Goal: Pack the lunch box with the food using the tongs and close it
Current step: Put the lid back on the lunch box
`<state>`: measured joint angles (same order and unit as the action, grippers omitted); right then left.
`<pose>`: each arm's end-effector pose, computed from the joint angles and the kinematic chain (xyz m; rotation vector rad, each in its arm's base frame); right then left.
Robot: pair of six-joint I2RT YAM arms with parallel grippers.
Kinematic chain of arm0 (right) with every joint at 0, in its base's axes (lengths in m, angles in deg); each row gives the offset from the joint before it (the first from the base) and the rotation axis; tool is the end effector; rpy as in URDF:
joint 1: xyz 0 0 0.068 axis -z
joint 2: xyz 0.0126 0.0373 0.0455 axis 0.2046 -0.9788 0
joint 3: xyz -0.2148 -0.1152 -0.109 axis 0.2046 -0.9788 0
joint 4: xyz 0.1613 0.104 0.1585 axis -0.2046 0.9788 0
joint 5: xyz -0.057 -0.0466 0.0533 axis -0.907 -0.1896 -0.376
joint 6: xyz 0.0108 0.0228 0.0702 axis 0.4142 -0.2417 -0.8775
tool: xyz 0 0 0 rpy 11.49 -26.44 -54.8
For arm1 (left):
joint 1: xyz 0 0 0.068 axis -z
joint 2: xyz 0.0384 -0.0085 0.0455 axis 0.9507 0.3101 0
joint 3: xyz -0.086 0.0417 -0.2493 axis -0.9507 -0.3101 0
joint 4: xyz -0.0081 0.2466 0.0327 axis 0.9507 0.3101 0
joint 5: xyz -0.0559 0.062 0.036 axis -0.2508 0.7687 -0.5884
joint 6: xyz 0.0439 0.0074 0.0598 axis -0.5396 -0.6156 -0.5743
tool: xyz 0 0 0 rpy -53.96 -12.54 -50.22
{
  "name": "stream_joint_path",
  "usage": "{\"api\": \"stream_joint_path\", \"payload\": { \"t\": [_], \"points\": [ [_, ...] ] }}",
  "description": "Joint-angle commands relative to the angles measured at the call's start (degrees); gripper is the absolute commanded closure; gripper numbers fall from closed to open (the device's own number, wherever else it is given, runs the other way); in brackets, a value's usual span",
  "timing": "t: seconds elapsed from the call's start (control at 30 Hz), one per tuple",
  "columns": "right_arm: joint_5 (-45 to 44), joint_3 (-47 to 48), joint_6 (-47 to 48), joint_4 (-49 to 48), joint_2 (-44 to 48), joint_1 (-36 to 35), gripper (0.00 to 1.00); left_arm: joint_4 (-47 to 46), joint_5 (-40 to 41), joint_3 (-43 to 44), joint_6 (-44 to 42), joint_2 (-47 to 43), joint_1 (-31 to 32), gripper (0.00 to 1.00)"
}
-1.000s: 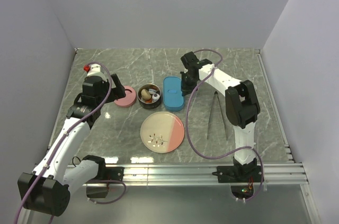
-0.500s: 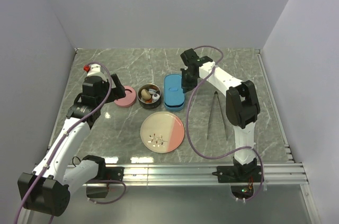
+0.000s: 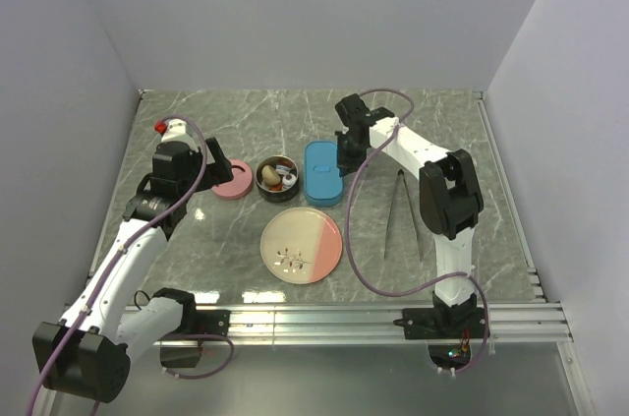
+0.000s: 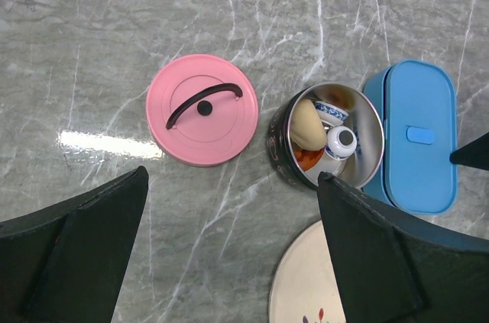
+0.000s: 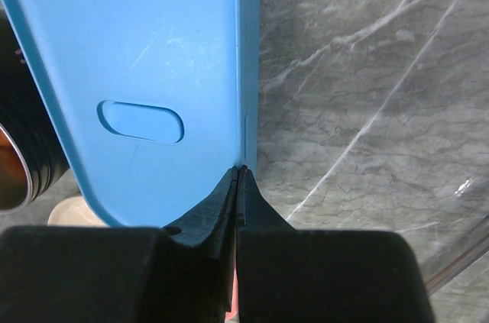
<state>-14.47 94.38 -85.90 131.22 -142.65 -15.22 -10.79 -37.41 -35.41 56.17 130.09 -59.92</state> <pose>0.3806 0.1993 0.1878 -0.0535 2.8005 0.3420 0.2256 -0.0400 0.2872 -0.3239 2.0526 -0.2710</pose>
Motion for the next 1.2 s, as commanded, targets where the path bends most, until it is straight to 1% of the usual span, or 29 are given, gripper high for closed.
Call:
{"api": "stream_joint_path", "payload": {
  "t": [0.0,0.4,0.5,0.53,0.6,0.63,0.73,0.87,0.97,1.0,1.03,1.1,1.17],
  "points": [
    [-0.5,-1.3,0.6,-0.1,3.1,-0.5,1.0,-2.0,-0.7,-0.3,-0.2,-1.5,-0.2,0.01],
    [-1.2,-0.5,0.6,0.3,3.0,-0.8,1.0,-2.1,-0.7,-0.4,-0.3,-1.6,-0.2,0.01],
    [-1.5,0.3,0.8,0.7,3.1,-0.8,0.78,-2.1,-0.8,-0.4,-0.3,-1.6,-0.2,0.01],
    [-1.6,0.5,0.8,0.7,3.6,-0.8,0.69,-2.1,-0.8,-0.4,-0.3,-1.5,-0.2,0.0],
    [-2.2,0.9,1.0,0.4,4.3,-0.9,0.64,-2.1,-0.7,-0.4,-0.2,-1.6,-0.2,0.01],
    [-2.3,1.4,1.0,0.2,5.1,-0.9,0.59,-2.2,-0.7,-0.4,-0.2,-1.6,-0.2,0.01],
    [-3.0,2.3,1.3,0.0,6.3,-0.8,0.52,-2.2,-0.8,-0.4,-0.3,-1.5,-0.2,0.01],
    [-3.4,3.2,1.3,-1.5,8.7,-0.8,0.51,-2.0,-0.8,-0.4,-0.2,-1.5,-0.2,0.0],
    [-2.4,3.1,1.8,-2.0,10.5,-1.2,0.53,-2.1,-0.8,-0.4,-0.2,-1.5,-0.2,0.0],
    [-2.5,3.0,1.9,-1.7,10.8,-1.5,0.57,-2.1,-0.8,-0.4,-0.1,-1.5,-0.2,0.01],
    [-2.6,2.9,2.0,-1.5,11.3,-1.8,0.64,-2.1,-0.8,-0.4,-0.1,-1.5,-0.2,0.01],
    [-2.6,1.4,2.1,-1.0,12.3,-3.2,0.72,-2.2,-0.8,-0.4,0.0,-1.5,-0.2,0.01],
    [-1.8,-1.4,1.7,-1.5,13.0,-4.9,0.77,-2.2,-0.9,-0.4,0.0,-1.5,-0.2,0.01]
  ]
}}
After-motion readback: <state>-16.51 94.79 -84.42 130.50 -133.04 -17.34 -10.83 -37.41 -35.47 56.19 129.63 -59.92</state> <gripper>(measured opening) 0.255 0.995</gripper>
